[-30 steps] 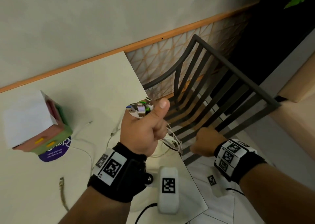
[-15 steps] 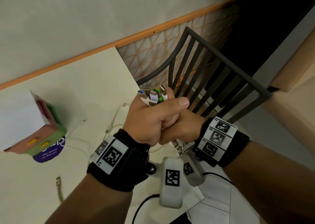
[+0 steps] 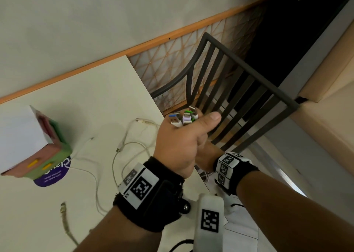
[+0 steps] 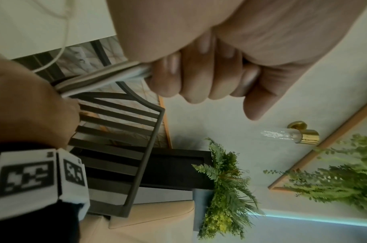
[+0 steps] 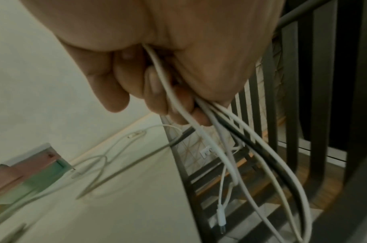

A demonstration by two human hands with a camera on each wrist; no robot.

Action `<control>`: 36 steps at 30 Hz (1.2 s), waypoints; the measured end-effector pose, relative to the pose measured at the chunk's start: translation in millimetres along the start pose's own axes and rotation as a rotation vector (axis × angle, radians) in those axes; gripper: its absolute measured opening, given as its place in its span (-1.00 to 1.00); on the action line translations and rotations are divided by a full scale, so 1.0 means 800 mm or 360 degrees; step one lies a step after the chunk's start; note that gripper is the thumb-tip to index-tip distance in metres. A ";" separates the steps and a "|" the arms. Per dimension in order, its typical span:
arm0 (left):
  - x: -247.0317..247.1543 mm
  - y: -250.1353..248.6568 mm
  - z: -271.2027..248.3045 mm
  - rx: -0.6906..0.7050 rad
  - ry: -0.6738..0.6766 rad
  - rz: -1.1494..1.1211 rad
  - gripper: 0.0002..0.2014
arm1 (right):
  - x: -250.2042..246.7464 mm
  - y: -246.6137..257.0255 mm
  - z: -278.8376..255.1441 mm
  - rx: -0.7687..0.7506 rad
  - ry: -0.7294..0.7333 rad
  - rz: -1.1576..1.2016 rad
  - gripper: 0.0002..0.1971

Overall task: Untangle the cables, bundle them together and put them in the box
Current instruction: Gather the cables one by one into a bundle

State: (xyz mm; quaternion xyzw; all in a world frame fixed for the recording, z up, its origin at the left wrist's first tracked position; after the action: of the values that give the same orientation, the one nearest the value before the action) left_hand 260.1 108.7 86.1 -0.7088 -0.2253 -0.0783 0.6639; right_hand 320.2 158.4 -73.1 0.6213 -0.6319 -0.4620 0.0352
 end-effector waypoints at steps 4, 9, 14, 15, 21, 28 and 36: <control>-0.018 0.014 0.008 0.0032 -0.0082 -0.0058 -0.53 | -0.006 0.000 -0.016 -0.0009 0.0010 -0.0154 -0.64; -0.018 0.019 0.018 0.0085 -0.0158 0.0036 -0.55 | -0.039 0.057 -0.043 -0.0549 -0.0544 0.0315 -0.75; 0.006 -0.003 0.020 0.0095 -0.0002 0.0026 -0.55 | -0.029 0.055 -0.025 -0.0440 -0.0444 0.0327 -0.78; 0.012 -0.009 0.020 0.0098 0.0033 0.0017 -0.56 | -0.029 0.040 -0.017 -0.0384 -0.0402 0.0300 -0.74; 0.026 -0.049 0.033 0.0207 0.0208 -0.0038 -0.58 | -0.033 -0.024 0.011 0.0139 -0.0453 0.0334 -0.74; 0.016 -0.054 0.038 0.0216 0.0230 -0.0049 -0.52 | -0.021 -0.046 -0.005 0.0121 -0.0205 0.0187 -0.60; -0.003 -0.062 0.032 0.0240 0.0103 -0.0114 -0.56 | -0.061 0.077 -0.042 -0.0628 -0.0492 0.0748 -0.42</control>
State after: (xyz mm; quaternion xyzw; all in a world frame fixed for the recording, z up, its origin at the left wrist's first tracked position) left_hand 232.0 133.6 127.2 -0.6453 -0.2343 -0.1076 0.7191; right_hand 305.4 167.7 10.9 0.3627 -0.6541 -0.6432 0.1640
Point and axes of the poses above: each hand's wrist, its own z-axis towards the middle knuckle, its own x-axis out of the palm, y = z × x, the point moved 6 cm from there along z, towards the middle knuckle, and after that the axes turned 4 degrees about y, right-handed, at the moved point
